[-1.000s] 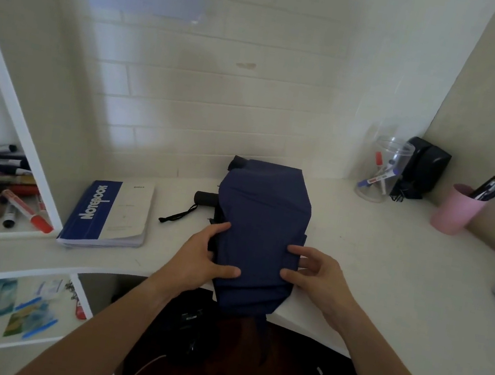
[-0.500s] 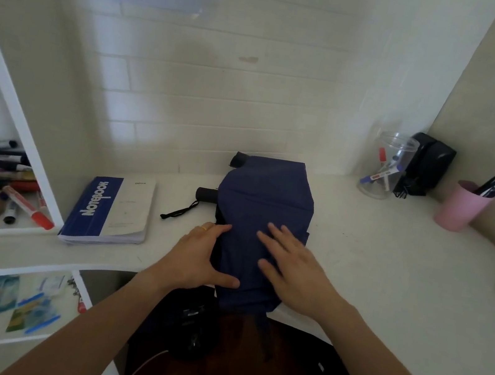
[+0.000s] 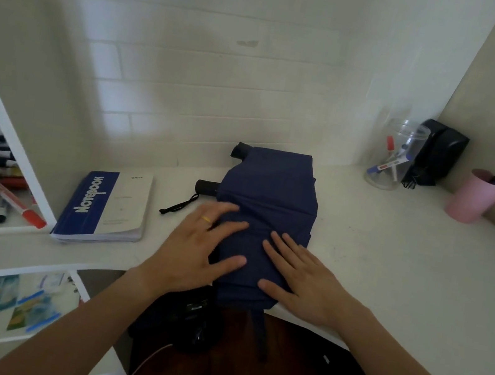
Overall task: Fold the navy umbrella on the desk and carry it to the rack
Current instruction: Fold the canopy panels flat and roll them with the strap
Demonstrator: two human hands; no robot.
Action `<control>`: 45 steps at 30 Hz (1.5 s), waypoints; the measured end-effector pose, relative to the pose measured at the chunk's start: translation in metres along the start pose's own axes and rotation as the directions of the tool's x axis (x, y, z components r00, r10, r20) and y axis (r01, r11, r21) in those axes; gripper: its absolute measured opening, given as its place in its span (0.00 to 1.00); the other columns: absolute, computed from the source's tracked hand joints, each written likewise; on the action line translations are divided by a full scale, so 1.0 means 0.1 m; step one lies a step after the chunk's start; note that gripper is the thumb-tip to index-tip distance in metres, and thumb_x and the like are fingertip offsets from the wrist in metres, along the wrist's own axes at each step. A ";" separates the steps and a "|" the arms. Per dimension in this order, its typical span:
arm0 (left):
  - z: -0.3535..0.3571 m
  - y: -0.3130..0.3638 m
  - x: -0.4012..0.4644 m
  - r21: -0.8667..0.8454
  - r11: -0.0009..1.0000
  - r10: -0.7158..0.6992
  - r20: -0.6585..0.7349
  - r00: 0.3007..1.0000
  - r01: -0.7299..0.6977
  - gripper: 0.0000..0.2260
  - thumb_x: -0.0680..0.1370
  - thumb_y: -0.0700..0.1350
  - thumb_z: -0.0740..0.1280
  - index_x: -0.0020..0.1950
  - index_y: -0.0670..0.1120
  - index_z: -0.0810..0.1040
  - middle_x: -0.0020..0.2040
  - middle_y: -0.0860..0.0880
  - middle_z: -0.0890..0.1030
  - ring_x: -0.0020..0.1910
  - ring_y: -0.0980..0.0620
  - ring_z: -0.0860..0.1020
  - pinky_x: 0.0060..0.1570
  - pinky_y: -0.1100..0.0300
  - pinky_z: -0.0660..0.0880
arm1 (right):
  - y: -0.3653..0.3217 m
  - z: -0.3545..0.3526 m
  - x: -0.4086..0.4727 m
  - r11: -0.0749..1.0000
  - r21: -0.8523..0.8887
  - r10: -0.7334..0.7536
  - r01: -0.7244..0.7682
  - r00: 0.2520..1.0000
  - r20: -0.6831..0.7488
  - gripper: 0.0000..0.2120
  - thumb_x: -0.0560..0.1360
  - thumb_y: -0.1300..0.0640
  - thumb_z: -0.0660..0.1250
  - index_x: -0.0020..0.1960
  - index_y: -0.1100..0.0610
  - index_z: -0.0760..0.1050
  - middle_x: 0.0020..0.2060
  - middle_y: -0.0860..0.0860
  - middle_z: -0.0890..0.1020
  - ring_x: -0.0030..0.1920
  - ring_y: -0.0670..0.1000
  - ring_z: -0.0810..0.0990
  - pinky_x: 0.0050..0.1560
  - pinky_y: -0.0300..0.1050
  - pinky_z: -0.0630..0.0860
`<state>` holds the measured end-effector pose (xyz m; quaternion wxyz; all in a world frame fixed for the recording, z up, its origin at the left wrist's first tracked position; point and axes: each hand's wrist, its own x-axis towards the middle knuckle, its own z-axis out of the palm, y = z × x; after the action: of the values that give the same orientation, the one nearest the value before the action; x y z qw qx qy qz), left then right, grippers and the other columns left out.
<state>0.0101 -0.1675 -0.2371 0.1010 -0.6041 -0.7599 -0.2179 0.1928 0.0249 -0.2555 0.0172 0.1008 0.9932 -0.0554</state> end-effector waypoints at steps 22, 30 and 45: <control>0.21 -0.16 -0.21 0.131 0.977 0.132 0.255 0.958 -0.170 0.27 0.85 0.64 0.43 0.83 0.57 0.48 0.84 0.56 0.46 0.82 0.58 0.44 0.81 0.54 0.49 | 0.50 -1.24 1.16 0.220 0.936 0.770 -0.273 0.638 0.005 0.17 0.68 0.61 0.79 0.55 0.63 0.82 0.49 0.54 0.84 0.46 0.52 0.80 0.37 0.43 0.75; 0.23 -0.17 -0.22 0.152 0.971 0.152 0.203 0.967 -0.185 0.27 0.85 0.63 0.45 0.83 0.55 0.51 0.84 0.54 0.49 0.82 0.58 0.47 0.80 0.59 0.46 | 0.21 -1.31 0.54 0.319 0.945 0.542 0.073 0.804 -0.245 0.06 0.73 0.64 0.74 0.50 0.60 0.83 0.49 0.55 0.87 0.49 0.52 0.85 0.51 0.46 0.82; 0.07 0.14 -0.23 -0.419 0.877 -0.331 -0.175 0.927 0.234 0.28 0.72 0.59 0.76 0.68 0.56 0.69 0.61 0.58 0.74 0.56 0.62 0.75 0.54 0.64 0.76 | 0.05 -0.44 -0.18 0.412 0.907 0.450 -0.089 0.885 -0.118 0.16 0.71 0.65 0.77 0.57 0.57 0.78 0.44 0.56 0.87 0.49 0.56 0.86 0.56 0.52 0.82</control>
<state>0.0305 -0.1818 -0.2501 0.0371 -0.4626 -0.7634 -0.4492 0.2100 0.0312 -0.2117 -0.2026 0.2643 0.7740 -0.5386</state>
